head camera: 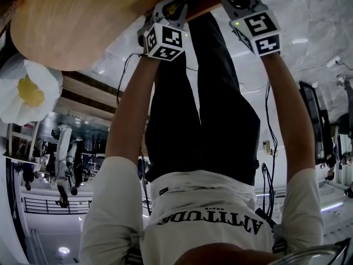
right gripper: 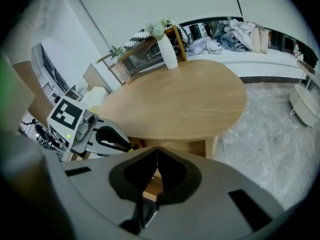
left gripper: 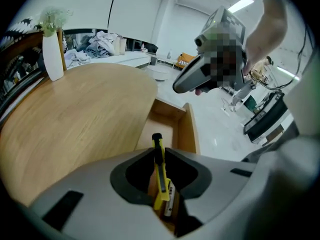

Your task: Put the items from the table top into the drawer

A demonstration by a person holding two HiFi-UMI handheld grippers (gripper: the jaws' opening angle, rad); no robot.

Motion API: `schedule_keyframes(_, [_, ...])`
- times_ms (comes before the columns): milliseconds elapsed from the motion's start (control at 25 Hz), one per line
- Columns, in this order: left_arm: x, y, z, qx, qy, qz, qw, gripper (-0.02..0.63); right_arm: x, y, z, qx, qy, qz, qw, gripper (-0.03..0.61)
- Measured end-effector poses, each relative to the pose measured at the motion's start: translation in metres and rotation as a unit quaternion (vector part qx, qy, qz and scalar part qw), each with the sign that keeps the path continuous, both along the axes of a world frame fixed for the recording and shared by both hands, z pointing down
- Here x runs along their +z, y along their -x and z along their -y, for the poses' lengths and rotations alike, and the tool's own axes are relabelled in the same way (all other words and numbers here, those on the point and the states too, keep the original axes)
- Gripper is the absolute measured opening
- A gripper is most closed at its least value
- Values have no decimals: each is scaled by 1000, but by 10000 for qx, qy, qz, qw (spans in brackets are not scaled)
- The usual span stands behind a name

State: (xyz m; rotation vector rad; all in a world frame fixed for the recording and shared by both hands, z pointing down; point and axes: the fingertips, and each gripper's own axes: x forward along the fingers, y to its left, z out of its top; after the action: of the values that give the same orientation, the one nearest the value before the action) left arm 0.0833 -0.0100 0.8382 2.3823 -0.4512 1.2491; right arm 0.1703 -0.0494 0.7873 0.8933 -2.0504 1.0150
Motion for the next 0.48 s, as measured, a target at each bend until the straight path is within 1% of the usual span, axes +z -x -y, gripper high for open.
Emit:
schedule_keyframes(240, [22,7,-10,-187,105,153,9997,80,4,2,-4,-22,57,7,10000,20])
schedule_keyframes(480, [0,19,-9,-445,65,91,9989,80,-13,9,-1,-225,-37,-32,9997,20])
